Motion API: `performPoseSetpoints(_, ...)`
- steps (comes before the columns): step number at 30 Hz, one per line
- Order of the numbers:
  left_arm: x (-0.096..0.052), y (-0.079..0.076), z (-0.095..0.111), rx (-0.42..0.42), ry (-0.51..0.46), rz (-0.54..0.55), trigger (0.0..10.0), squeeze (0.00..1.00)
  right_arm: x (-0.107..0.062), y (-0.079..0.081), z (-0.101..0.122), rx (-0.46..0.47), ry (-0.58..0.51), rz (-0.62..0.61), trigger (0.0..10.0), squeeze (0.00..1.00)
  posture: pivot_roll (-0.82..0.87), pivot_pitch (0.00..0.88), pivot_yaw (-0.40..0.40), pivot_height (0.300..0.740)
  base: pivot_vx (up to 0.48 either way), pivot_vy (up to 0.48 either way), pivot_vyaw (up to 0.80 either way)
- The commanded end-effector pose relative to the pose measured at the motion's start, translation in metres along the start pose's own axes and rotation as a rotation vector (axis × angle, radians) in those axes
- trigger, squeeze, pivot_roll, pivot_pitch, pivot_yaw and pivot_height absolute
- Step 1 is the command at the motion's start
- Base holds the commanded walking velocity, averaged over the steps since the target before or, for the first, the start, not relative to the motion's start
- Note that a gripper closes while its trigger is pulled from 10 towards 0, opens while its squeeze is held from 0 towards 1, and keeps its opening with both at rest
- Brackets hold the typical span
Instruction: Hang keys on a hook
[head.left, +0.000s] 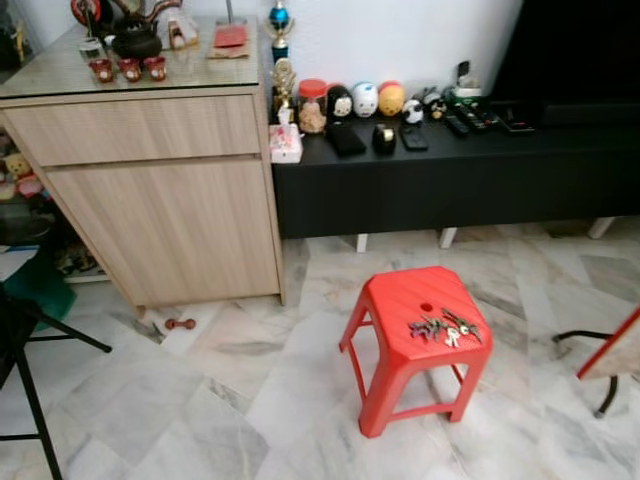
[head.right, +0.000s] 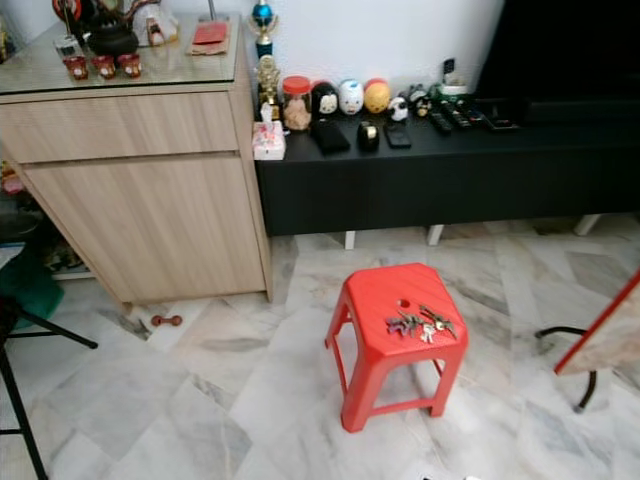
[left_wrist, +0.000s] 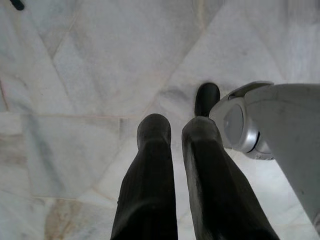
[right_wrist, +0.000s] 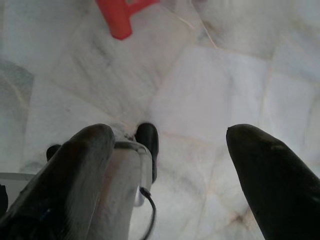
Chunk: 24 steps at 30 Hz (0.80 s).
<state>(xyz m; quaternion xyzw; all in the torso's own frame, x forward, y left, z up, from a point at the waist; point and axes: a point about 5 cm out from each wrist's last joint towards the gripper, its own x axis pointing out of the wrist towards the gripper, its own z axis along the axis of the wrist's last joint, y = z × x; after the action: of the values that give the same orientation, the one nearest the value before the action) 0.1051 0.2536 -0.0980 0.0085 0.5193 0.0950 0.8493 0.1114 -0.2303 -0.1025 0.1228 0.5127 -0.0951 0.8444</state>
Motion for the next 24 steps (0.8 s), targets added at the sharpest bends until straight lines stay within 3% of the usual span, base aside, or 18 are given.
performPoseSetpoints(1,-0.0009,0.0003,-0.0047,-0.006,0.014,-0.002,10.0,0.0,-0.0001,-0.0012,0.0016,0.005,-0.01,-0.004,10.0,0.0,0.19,0.01,-0.044,0.74,0.274,0.0,0.0)
performPoseSetpoints(6,-0.0009,-0.0002,-0.0047,-0.008,0.013,-0.004,10.0,0.0,-0.0002,-0.0017,0.0012,-0.001,-0.004,-0.008,10.0,0.0,0.19,0.004,-0.044,0.74,0.276,0.0,0.0)
performPoseSetpoints(24,-0.0007,-0.0009,-0.0046,0.009,0.018,-0.01,10.0,0.0,-0.0001,-0.0012,0.0014,-0.011,-0.001,-0.002,10.0,0.0,0.19,0.0,-0.047,0.74,0.281,0.0,-0.73)
